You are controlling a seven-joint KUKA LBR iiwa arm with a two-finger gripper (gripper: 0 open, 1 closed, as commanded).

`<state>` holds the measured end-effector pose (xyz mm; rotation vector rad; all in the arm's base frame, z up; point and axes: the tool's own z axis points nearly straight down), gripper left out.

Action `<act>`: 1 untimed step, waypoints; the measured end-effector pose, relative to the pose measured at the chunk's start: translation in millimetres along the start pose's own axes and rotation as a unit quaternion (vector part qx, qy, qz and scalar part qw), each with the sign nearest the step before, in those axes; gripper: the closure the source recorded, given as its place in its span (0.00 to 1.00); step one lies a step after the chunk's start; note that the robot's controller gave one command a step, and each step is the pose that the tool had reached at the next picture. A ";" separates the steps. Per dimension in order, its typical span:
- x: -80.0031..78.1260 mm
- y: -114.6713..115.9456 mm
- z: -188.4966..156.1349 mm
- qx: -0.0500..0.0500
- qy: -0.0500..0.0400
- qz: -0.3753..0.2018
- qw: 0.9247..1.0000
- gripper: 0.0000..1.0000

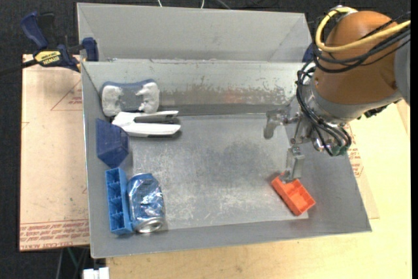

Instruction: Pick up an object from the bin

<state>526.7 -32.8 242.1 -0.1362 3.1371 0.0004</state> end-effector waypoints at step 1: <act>16.6 -8.1 -62.6 0.000 -0.001 -0.011 1.000 0.00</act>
Offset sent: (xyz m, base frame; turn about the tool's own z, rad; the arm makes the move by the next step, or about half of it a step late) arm -0.0020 -0.0126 -0.0014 -0.1449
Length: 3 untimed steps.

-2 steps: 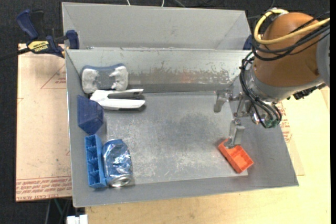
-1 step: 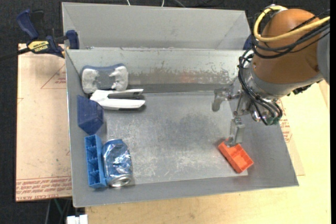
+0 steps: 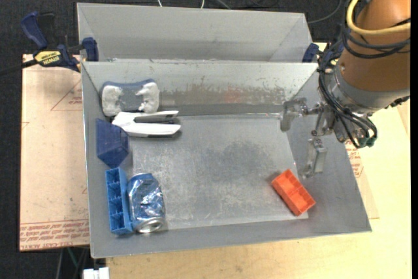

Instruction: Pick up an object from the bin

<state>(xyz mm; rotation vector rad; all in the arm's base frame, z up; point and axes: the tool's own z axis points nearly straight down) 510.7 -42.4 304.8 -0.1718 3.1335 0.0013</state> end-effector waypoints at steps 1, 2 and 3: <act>-13.3 -3.9 68.3 -0.002 0.003 -0.060 0.998 0.00; -6.4 11.0 53.7 0.000 -0.001 -0.029 1.000 0.00; -22.5 22.0 65.7 0.000 -0.002 -0.110 0.994 0.00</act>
Offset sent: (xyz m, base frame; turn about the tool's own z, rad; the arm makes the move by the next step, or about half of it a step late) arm -0.0037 0.0334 -0.0384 0.0031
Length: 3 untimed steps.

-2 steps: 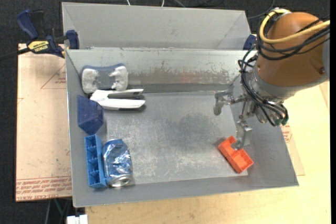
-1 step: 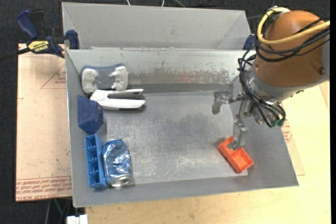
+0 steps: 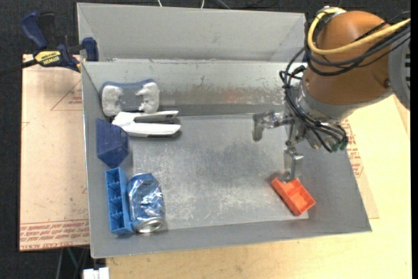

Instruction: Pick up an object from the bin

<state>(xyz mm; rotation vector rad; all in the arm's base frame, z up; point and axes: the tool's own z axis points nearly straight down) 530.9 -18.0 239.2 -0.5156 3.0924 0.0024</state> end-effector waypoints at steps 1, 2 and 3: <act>5.4 -6.1 -24.0 0.001 -0.004 0.062 0.998 0.00; 7.5 -2.8 -7.0 0.002 -0.007 0.023 1.000 0.00; 17.3 -37.3 54.9 0.002 -0.006 0.004 1.000 0.00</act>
Offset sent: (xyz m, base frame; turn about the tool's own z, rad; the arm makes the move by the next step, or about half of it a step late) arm -0.0156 -0.0019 -0.0326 -0.0637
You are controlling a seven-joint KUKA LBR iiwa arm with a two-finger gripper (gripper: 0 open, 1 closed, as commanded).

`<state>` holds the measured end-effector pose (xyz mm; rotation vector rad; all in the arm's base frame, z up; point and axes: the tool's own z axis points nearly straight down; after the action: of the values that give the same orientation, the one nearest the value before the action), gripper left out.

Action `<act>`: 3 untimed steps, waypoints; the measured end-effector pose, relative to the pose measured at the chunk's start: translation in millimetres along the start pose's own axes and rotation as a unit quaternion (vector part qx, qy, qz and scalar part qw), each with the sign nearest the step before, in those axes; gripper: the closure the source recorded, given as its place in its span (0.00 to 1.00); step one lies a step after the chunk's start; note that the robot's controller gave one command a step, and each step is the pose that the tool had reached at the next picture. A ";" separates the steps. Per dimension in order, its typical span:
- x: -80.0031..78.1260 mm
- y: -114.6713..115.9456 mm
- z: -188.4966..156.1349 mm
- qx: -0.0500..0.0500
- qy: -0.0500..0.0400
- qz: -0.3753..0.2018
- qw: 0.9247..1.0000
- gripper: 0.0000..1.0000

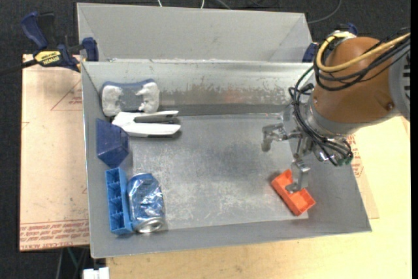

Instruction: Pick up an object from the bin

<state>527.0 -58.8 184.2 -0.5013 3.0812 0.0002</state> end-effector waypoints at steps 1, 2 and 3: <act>-30.4 -19.1 -42.4 -0.001 -0.002 -0.058 0.998 0.00; 31.1 -15.0 20.3 -0.004 0.004 -0.010 1.000 0.00; 15.1 -5.8 15.2 0.000 -0.001 -0.027 1.000 0.00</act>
Offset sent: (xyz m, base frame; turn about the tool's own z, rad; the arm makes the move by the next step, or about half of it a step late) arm -0.0215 -0.0246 -0.0170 -0.0225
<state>514.8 -69.0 168.7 -0.5852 3.0652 -0.0005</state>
